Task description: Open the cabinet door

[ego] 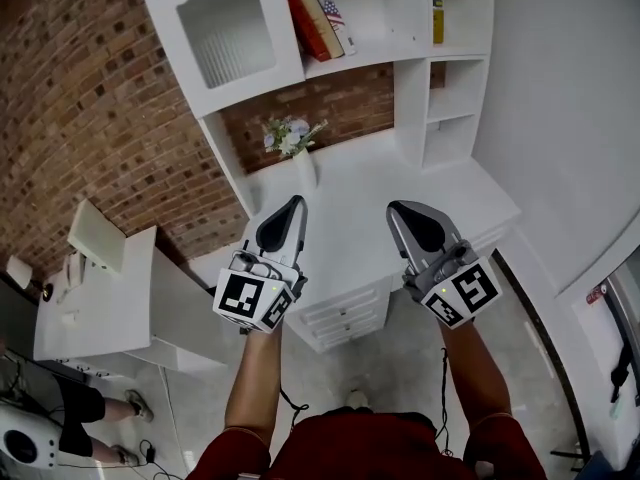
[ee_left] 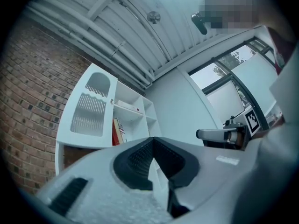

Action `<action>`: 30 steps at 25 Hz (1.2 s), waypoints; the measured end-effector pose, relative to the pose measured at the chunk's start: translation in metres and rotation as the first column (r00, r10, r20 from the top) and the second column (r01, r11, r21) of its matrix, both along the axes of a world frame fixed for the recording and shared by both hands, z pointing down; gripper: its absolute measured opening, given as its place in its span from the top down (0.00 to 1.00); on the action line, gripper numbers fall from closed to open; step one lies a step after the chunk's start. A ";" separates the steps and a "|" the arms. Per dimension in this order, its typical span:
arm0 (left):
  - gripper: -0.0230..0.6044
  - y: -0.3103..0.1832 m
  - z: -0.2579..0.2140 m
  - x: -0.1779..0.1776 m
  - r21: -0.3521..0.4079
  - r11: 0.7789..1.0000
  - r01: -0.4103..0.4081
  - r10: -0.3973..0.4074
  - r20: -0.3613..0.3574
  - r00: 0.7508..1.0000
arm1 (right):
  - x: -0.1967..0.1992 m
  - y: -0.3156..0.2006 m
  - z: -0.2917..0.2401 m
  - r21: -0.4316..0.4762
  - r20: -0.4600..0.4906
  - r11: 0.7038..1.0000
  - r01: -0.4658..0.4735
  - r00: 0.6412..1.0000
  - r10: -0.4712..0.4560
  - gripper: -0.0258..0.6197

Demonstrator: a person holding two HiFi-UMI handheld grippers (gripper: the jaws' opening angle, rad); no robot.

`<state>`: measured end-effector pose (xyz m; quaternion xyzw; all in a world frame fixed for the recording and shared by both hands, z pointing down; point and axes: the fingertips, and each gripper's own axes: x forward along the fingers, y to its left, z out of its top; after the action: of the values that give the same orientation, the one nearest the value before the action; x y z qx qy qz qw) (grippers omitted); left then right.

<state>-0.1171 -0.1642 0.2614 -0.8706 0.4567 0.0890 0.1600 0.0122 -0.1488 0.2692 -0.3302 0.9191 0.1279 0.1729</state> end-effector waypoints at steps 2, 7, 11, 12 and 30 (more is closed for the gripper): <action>0.97 -0.022 -0.001 -0.008 -0.006 1.000 -0.001 0.001 -0.001 1.000 | -0.008 -0.027 -0.004 0.000 0.007 1.000 0.002 1.000 -0.002 0.94; 0.97 -0.067 -0.017 -0.022 -0.008 1.000 -0.001 0.001 0.000 1.000 | -0.025 -0.085 -0.026 -0.004 0.024 1.000 0.023 0.999 -0.023 0.94; 0.97 -0.093 -0.021 -0.030 -0.011 1.000 0.018 -0.018 0.010 1.000 | -0.039 -0.130 -0.041 -0.007 0.013 0.999 0.050 0.999 -0.050 0.94; 0.97 -0.099 -0.021 -0.032 -0.013 1.000 0.027 -0.027 0.009 1.000 | -0.042 -0.140 -0.045 -0.004 0.010 0.998 0.060 0.998 -0.060 0.94; 0.97 -0.227 -0.052 -0.047 0.018 0.960 0.280 -0.279 -0.051 0.959 | -0.116 -0.337 -0.099 -0.004 -0.082 0.932 0.362 0.929 -0.361 0.90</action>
<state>-0.1640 -0.3908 0.2094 -0.7930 0.5776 0.0919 0.1707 -0.1042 -0.4861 0.1703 -0.1489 0.9697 0.1123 0.1577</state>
